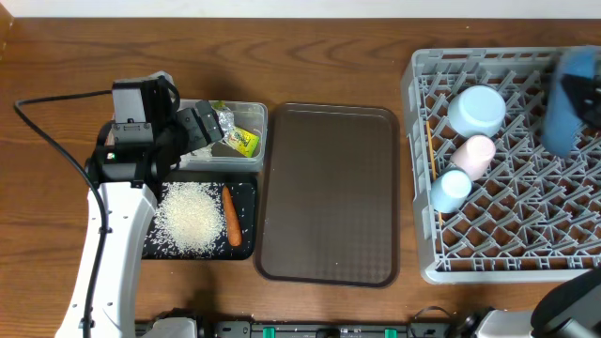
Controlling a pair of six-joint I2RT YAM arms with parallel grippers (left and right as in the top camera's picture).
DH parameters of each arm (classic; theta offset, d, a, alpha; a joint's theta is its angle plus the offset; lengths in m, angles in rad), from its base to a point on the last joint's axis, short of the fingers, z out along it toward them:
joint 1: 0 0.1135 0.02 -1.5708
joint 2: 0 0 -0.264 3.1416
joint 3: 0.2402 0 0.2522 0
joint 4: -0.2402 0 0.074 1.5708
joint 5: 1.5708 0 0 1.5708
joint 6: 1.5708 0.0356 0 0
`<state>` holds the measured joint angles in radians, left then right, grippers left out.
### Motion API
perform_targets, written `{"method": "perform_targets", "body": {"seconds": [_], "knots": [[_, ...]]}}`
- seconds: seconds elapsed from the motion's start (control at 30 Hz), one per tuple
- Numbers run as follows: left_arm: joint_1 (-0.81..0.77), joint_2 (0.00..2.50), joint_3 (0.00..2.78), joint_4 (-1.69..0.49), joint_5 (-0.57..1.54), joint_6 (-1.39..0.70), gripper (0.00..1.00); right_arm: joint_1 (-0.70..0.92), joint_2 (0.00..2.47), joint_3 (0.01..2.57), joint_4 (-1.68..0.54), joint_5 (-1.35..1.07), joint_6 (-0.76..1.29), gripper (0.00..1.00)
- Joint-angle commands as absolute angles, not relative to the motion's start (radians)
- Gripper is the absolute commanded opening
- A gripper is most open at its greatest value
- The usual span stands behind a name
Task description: Sort waste into correct bins and load items into the dishwasher rack
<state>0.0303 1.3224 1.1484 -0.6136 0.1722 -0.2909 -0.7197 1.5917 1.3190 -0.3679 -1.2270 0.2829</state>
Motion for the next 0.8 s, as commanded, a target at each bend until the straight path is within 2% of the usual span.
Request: {"method": "perform_targets", "body": {"seconds": [0.0,0.4,0.57,0.77], "knots": [[0.035,1.326,1.148,-0.614,0.156,-0.285,1.0,-0.759,1.569,1.326,-0.361,-1.42,0.314,0.01],[0.034,1.326,1.148,-0.614,0.156,-0.285,1.0,-0.816,1.569,1.324,-0.389,-1.501,0.332,0.01],[0.034,1.326,1.148,-0.614,0.156,-0.285,1.0,-0.849,1.569,1.279,-0.464,-1.501,0.234,0.01],[0.035,1.326,1.148,-0.614,0.156,-0.285,1.0,-0.85,1.575,1.175,-0.359,-1.501,0.224,0.01]]}}
